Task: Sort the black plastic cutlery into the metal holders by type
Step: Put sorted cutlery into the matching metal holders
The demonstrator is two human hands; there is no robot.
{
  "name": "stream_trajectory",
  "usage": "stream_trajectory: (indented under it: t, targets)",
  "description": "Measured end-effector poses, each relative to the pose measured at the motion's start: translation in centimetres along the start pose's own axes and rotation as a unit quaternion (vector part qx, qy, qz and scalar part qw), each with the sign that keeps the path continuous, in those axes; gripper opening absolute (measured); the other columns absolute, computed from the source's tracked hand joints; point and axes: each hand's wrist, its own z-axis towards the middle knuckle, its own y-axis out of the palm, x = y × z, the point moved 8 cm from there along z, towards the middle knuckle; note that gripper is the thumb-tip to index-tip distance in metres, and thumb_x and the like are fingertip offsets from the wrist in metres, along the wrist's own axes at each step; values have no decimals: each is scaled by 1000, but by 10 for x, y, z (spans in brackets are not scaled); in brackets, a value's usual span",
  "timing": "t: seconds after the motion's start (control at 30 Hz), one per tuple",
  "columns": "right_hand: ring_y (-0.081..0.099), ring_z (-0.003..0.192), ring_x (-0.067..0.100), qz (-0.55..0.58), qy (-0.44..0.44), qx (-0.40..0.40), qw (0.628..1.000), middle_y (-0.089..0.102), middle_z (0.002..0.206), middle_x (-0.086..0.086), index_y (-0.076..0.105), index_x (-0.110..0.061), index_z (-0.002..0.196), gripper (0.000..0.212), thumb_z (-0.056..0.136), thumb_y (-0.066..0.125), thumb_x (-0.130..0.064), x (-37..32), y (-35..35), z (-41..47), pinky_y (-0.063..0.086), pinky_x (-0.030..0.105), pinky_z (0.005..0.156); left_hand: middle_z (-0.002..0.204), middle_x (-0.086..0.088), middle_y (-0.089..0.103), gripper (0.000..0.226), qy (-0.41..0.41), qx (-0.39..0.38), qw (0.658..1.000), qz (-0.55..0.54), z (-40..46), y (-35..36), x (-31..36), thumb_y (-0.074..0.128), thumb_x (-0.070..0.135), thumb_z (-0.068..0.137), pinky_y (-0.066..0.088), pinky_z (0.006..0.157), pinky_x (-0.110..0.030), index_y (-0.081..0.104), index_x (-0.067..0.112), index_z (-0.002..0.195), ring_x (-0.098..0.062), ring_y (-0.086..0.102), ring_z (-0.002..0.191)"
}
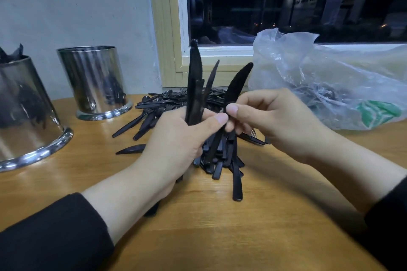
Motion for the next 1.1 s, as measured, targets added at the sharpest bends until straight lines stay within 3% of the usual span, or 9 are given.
stream_trajectory:
  t: [0.1,0.17,0.27,0.4,0.53,0.6,0.77,0.9,1.1]
  targets:
    - [53,66,25,-13,12,17,1000,70,69,-4,76,-10,84,32,95,60,-35,1,-8,1,46,27,67,56,7,46,18,2,-6,1000,19,-2,4,3,71,31,93,37,53,-29,74,16,83,-13,41,54]
    - [55,61,16,-36,37,77,996,71,71,1,77,-14,87,37,99,55,-41,10,-30,3,47,27,63,60,3,43,21,2,14,1000,15,-2,3,3,64,31,98,41,52,-25,66,15,85,-14,43,56]
    - [53,50,9,-214,114,168,956,65,61,3,73,-16,77,43,102,51,-44,39,-74,2,43,31,57,62,4,53,28,15,55,998,-3,0,-6,4,49,35,107,43,52,-24,59,13,93,-14,46,56]
    - [62,66,18,-379,242,31,893,67,70,3,69,-17,80,31,96,63,-44,96,-80,-5,45,31,61,85,3,77,27,37,83,994,56,-2,-12,7,38,37,110,52,61,-29,56,16,107,-13,62,59]
    - [57,77,24,-436,258,31,861,59,69,0,59,-24,70,38,90,65,-56,112,-72,-1,38,31,64,86,2,78,6,32,43,997,54,-7,1,3,54,23,105,59,76,-38,56,23,110,-15,75,77]
    - [57,79,27,-458,261,37,849,58,72,3,57,-23,70,41,88,66,-59,112,-68,0,40,32,67,84,-1,76,12,25,21,998,48,-7,5,-2,59,14,101,61,76,-39,58,23,108,-18,75,78]
    - [66,87,31,-477,298,46,826,70,86,11,72,-10,90,37,81,76,-46,115,-76,0,53,34,72,69,-1,62,7,-28,-20,999,30,-6,12,-19,61,13,100,61,70,-37,63,18,105,-19,63,63]
    - [60,76,29,-499,317,38,806,57,68,5,66,-11,79,38,76,81,-46,114,-80,0,47,31,63,65,-1,55,10,-19,-16,999,34,-5,11,-17,60,24,102,52,57,-31,60,14,100,-20,53,54]
    - [50,62,22,-523,306,33,795,50,64,5,49,-13,63,47,78,80,-45,107,-77,0,38,30,57,65,-6,39,19,-45,5,999,-24,-4,5,-18,61,30,101,31,43,-29,54,13,99,-20,33,45]
